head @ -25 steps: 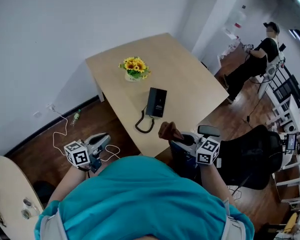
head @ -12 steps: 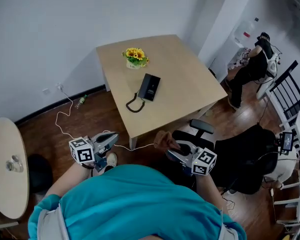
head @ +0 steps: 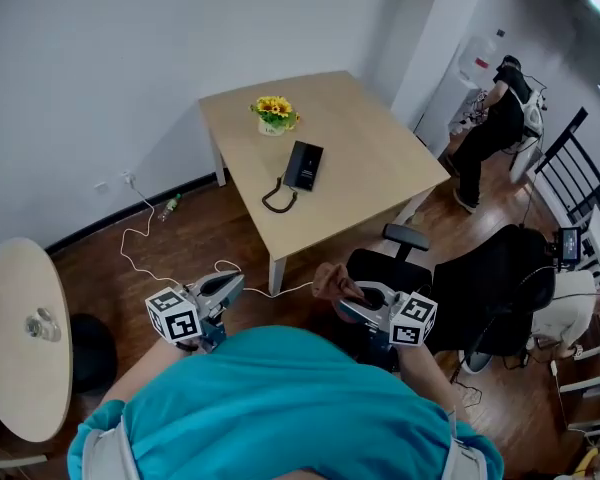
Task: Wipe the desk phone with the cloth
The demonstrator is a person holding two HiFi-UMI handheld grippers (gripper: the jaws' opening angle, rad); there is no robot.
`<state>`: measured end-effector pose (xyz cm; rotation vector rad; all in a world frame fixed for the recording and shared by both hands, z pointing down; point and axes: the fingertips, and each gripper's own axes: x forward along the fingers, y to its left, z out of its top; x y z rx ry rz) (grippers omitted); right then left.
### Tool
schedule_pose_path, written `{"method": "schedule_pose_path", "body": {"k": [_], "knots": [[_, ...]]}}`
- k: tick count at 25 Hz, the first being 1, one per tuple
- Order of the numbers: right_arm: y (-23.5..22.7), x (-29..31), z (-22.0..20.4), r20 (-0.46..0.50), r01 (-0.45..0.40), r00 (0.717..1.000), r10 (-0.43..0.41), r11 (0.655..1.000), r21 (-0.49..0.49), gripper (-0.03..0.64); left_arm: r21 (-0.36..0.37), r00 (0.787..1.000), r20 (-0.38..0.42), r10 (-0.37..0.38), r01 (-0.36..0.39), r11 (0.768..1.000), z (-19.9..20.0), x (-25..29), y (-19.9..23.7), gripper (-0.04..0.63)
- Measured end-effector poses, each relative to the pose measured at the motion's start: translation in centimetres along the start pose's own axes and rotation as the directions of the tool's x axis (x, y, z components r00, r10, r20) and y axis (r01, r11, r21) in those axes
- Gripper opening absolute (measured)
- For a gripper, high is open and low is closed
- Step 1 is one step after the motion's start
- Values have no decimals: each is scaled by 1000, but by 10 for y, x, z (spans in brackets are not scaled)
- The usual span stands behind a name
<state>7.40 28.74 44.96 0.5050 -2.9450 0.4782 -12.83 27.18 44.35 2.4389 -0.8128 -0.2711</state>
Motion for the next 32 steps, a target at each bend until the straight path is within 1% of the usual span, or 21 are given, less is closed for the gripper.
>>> {"method": "schedule_pose_path", "body": {"k": [1, 3, 5, 6, 9, 11, 15, 17, 21, 27, 32], "knots": [[5, 6, 4, 19, 10, 1000, -10, 1000, 4, 114, -2, 1000, 0, 7, -7, 1000, 2, -11, 4, 6], [15, 17, 17, 89, 24, 996, -27, 999, 25, 114, -5, 1000, -1, 17, -17, 1000, 5, -32, 13, 6], [21, 27, 28, 155, 37, 987, -44, 998, 50, 113, -15, 999, 18, 31, -31, 999, 10, -53, 21, 6], [23, 32, 30, 169, 47, 984, -56, 997, 57, 112, -25, 999, 29, 42, -41, 999, 10, -63, 24, 6], [26, 44, 25, 149, 83, 985, -89, 995, 50, 110, -72, 997, 52, 60, -56, 996, 6, -82, 27, 6], [27, 45, 22, 127, 103, 986, -107, 994, 38, 110, -87, 997, 54, 51, -46, 995, 3, -83, 25, 6], [28, 44, 16, 107, 118, 987, -121, 993, 28, 110, -44, 999, 29, 16, -14, 999, 1, -77, 16, 6], [29, 43, 15, 108, 116, 987, -119, 993, 26, 110, -23, 1000, 21, 10, -10, 1000, 0, -74, 13, 6], [30, 37, 14, 112, 110, 987, -112, 994, 24, 109, -21, 1000, 28, 15, -15, 1000, 0, -70, 8, 6], [28, 29, 12, 120, 118, 985, -120, 993, 25, 109, -19, 1000, 10, 13, -13, 1000, -8, -65, 4, 6], [25, 29, 12, 115, 117, 986, -119, 993, 24, 109, -37, 999, 23, 23, -22, 999, -6, -62, 5, 6]]}}
